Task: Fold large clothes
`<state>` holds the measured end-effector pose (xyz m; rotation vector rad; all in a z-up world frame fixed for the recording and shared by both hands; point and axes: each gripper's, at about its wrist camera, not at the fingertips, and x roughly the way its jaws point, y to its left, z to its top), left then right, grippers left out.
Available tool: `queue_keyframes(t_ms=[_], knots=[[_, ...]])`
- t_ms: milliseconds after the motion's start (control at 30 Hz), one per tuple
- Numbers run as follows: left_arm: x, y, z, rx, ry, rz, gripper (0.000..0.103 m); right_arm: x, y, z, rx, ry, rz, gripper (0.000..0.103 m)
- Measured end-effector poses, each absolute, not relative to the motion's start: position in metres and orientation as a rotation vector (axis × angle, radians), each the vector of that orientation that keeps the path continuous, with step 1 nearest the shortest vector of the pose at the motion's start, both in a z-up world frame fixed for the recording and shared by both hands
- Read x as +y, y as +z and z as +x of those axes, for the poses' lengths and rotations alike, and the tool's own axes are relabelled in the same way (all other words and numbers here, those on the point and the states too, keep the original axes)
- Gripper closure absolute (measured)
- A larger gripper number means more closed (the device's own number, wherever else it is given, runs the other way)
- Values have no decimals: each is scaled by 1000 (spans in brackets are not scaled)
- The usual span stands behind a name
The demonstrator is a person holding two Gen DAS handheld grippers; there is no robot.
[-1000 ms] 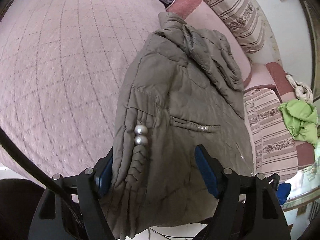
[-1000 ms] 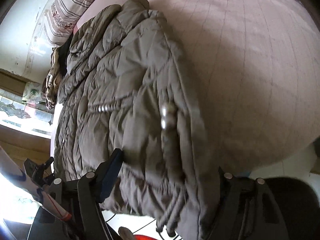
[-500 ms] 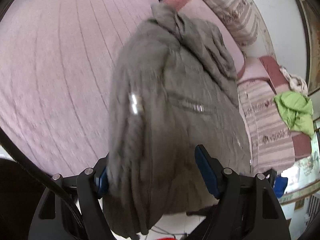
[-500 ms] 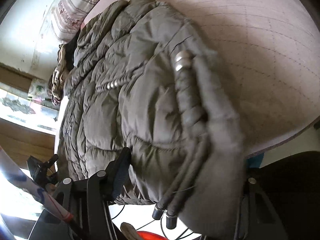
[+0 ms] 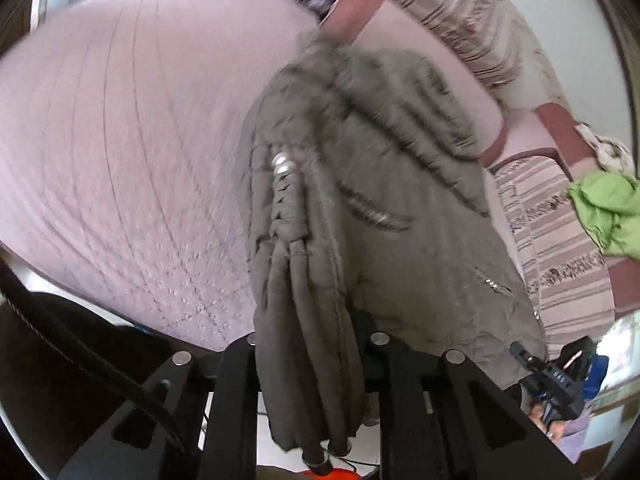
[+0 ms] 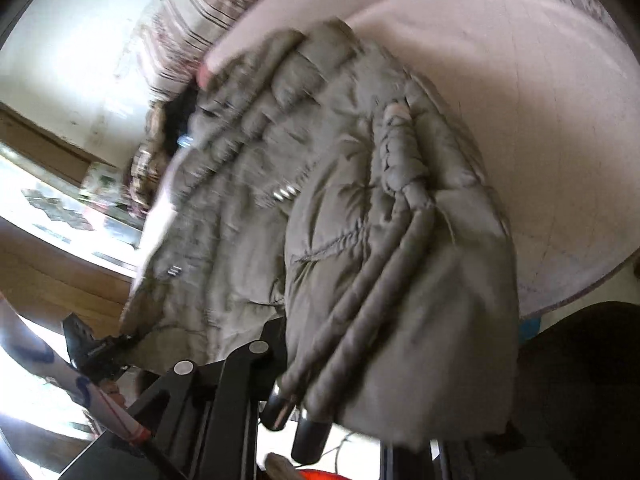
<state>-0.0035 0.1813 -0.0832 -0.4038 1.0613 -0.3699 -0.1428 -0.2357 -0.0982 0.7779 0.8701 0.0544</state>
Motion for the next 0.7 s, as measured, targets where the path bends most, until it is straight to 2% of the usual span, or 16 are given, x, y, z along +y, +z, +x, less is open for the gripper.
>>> queue_keyframes(t_ms=[133, 267, 700], knots=[[186, -56, -21, 1005, -384, -357, 88, -229, -63, -160, 828, 101, 722, 84], [189, -50, -7, 1017, -366, -381, 88, -225, -52, -154, 841, 110, 692, 85], [128, 43, 103, 760, -241, -156, 88, -249, 33, -32, 666, 60, 567, 85]])
